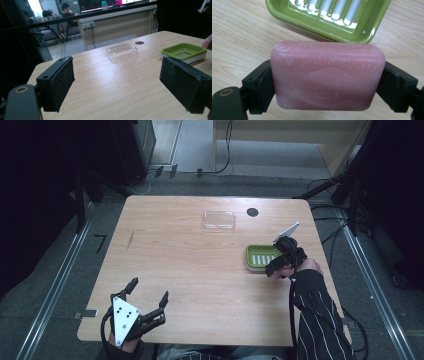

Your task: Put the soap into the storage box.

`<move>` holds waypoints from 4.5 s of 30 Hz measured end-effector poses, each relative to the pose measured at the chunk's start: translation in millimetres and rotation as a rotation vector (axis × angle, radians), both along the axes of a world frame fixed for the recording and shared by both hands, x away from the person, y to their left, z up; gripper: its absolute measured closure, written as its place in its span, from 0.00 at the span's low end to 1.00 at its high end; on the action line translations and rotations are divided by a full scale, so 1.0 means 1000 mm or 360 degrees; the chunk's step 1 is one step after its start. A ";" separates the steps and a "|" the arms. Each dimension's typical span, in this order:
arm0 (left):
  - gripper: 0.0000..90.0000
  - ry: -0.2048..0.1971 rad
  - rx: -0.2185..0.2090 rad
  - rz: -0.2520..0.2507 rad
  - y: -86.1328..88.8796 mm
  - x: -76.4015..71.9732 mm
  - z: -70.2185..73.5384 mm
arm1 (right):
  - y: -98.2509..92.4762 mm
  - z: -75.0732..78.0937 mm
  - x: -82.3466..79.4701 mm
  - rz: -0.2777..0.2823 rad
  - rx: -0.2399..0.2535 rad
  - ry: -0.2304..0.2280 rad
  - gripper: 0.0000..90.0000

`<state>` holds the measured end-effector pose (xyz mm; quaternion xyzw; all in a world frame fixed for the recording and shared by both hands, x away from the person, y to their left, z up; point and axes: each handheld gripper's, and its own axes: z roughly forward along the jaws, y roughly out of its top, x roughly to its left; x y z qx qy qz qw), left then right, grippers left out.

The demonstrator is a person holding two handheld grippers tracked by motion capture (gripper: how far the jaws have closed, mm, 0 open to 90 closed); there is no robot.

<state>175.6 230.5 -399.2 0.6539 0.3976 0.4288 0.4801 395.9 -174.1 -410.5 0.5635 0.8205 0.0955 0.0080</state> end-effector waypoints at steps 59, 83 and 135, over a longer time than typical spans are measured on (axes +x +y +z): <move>0.14 0.0000 0.0018 -0.0015 0.000 -0.001 0.000 | 0.015 -0.009 0.040 -0.0034 0.0072 -0.0020 0.15; 0.14 0.0000 0.0023 -0.0004 0.001 -0.003 0.000 | 0.020 -0.013 0.051 -0.0067 0.0082 -0.0036 0.15; 0.14 0.0002 0.0026 -0.0003 0.003 -0.004 0.000 | 0.032 -0.040 0.067 -0.0217 0.0084 -0.0035 0.15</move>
